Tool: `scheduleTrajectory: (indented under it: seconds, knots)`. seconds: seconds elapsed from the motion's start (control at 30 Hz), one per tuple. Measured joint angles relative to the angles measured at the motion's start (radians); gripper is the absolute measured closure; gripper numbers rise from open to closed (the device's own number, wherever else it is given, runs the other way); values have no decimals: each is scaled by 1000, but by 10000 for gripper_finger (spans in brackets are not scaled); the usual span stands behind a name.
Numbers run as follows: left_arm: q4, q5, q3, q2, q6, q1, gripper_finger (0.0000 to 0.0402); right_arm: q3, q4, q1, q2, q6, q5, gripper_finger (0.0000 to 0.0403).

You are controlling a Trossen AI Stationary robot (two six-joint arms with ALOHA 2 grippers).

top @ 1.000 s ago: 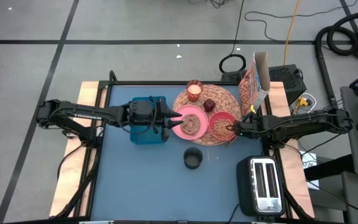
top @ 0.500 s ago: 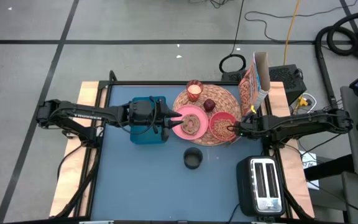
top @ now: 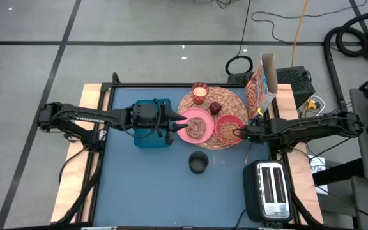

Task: Arrange a breakfast setting
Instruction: Put the gold spoon to the right side of the pink bowl on the brown placemat

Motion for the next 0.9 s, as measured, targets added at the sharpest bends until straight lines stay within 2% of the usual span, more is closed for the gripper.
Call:
scheduleTrajectory:
  seconds: [0.2,0.9]
  knots:
    - [0,0,0,0,0,0,252,0,26,0,0,-103,-25,384]
    - [0,0,0,0,0,0,252,0,26,0,0,-133,-23,385]
